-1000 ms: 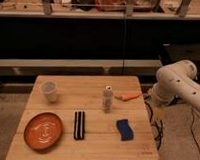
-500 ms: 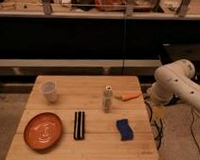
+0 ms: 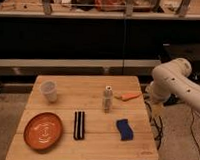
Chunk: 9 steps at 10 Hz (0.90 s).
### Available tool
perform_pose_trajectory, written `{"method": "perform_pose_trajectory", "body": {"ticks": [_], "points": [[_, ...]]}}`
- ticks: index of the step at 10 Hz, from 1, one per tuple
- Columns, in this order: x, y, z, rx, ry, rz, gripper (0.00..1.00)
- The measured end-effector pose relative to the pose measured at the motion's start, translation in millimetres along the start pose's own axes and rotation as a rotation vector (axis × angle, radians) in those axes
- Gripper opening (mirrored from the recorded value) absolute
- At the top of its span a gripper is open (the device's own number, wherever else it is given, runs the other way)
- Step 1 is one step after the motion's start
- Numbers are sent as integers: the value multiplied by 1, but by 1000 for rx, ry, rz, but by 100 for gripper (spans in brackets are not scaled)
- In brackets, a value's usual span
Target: Knock the bottle over
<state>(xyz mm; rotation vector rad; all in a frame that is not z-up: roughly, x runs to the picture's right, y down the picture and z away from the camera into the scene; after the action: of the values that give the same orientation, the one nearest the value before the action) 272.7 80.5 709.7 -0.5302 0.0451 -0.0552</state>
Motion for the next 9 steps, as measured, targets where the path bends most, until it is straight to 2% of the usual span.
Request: {"method": "perform_pose_trajectory", "body": {"ticks": [9], "points": [[-10, -20, 4, 19, 9, -58, 80]]}}
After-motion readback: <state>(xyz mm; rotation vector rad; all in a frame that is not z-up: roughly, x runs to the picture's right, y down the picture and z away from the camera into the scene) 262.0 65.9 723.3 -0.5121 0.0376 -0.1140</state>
